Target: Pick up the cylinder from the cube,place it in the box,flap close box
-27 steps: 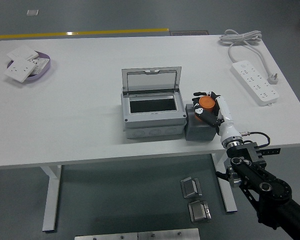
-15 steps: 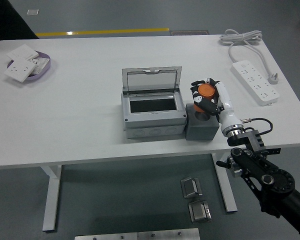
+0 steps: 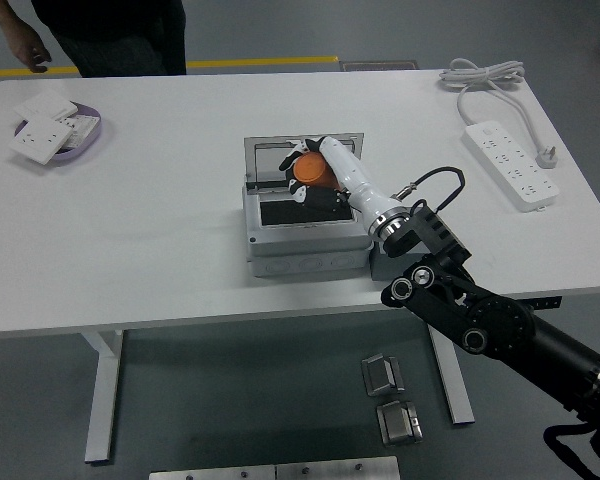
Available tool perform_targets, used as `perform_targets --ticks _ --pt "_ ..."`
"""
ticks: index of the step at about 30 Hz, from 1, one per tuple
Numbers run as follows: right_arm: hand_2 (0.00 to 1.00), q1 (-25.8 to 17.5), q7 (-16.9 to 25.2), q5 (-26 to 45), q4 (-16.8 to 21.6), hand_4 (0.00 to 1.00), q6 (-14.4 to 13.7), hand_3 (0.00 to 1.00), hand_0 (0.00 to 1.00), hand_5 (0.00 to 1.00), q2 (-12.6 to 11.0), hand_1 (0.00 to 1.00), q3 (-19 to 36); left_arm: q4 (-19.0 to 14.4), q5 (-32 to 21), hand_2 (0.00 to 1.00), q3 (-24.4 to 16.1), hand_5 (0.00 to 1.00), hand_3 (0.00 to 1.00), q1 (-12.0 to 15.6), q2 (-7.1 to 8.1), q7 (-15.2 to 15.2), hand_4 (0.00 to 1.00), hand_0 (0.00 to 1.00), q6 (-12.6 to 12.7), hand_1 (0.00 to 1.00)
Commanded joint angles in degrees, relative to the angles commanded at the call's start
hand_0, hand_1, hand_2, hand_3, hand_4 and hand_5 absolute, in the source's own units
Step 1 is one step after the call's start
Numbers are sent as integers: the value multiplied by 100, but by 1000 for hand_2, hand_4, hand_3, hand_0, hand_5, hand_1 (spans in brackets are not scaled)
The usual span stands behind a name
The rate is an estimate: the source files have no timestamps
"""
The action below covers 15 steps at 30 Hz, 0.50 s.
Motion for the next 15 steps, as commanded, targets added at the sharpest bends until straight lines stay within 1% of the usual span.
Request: perform_targets --ticks 2,3,5,7,10,14,15 --pt "463 242 -344 -405 -157 221 228 453 458 2 117 464 -229 0 10 621 -7 302 665 -5 17 3 682 610 -1 628" --pt "454 366 -504 -589 -244 195 348 439 370 2 181 452 -347 0 15 621 -9 305 665 -10 25 5 682 610 -2 627" --pt "454 601 -827 -967 -414 195 567 439 370 2 305 452 -544 0 24 621 -11 305 665 -23 39 7 682 610 -4 627" --pt "454 763 -1092 -1282 -583 195 697 439 370 2 414 452 -663 0 32 621 -10 305 665 -34 50 11 682 610 -6 627" --pt "452 920 -1414 -1679 -854 187 803 437 358 2 553 453 -788 0 49 621 -11 304 665 -47 63 18 682 609 -8 627" --pt "452 1006 -1542 -1963 -1188 187 880 437 358 2 585 453 -870 0 71 621 -13 304 665 -63 78 23 682 609 -12 627" --pt "453 1010 -1534 -1972 -1259 193 900 445 373 2 585 460 -873 0 68 621 -6 305 665 -67 81 22 681 610 -13 627"
